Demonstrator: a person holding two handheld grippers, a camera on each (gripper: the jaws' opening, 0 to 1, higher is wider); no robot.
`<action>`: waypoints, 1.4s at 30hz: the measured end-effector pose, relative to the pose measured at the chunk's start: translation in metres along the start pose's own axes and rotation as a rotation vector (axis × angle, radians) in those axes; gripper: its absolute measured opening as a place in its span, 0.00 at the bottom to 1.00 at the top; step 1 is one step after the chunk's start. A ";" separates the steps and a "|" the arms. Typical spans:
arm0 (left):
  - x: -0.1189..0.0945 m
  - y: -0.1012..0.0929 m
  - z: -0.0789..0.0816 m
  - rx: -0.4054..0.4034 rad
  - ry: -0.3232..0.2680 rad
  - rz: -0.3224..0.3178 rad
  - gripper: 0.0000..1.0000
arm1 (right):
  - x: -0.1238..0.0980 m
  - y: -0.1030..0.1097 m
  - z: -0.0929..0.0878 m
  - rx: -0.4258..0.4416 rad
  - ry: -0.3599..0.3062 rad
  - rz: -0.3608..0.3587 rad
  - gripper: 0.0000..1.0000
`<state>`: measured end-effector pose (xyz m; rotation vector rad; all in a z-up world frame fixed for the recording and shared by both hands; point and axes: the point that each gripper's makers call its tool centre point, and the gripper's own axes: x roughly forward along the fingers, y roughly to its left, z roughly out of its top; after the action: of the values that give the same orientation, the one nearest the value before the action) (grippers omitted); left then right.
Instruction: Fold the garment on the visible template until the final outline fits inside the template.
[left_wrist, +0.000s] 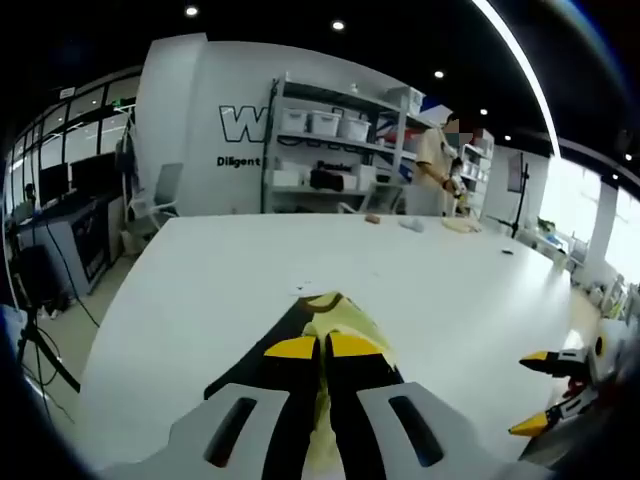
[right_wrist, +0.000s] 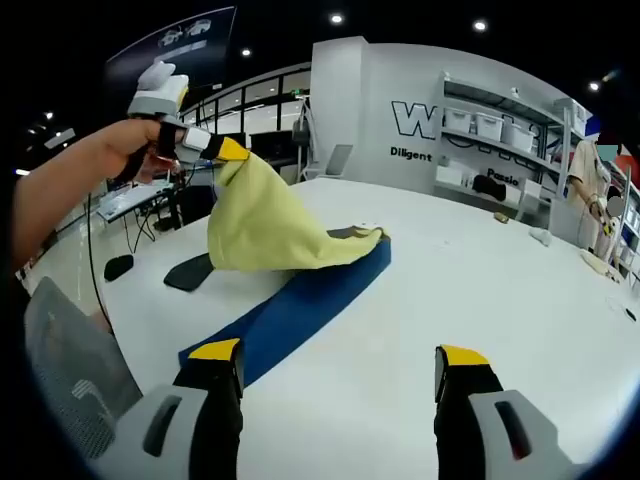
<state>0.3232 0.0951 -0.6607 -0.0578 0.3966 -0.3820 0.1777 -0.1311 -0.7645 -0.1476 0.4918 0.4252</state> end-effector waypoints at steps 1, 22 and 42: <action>-0.001 0.006 0.000 -0.007 -0.003 0.011 0.00 | 0.000 0.000 0.000 0.000 0.000 0.000 0.78; -0.001 0.082 -0.123 0.094 0.258 0.241 0.00 | 0.002 0.003 -0.004 -0.015 0.020 0.006 0.78; 0.007 0.093 -0.190 0.225 0.348 0.244 0.00 | 0.006 0.013 -0.004 -0.041 0.035 0.040 0.75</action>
<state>0.2881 0.1826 -0.8498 0.2778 0.6934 -0.1917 0.1747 -0.1180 -0.7712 -0.1858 0.5215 0.4723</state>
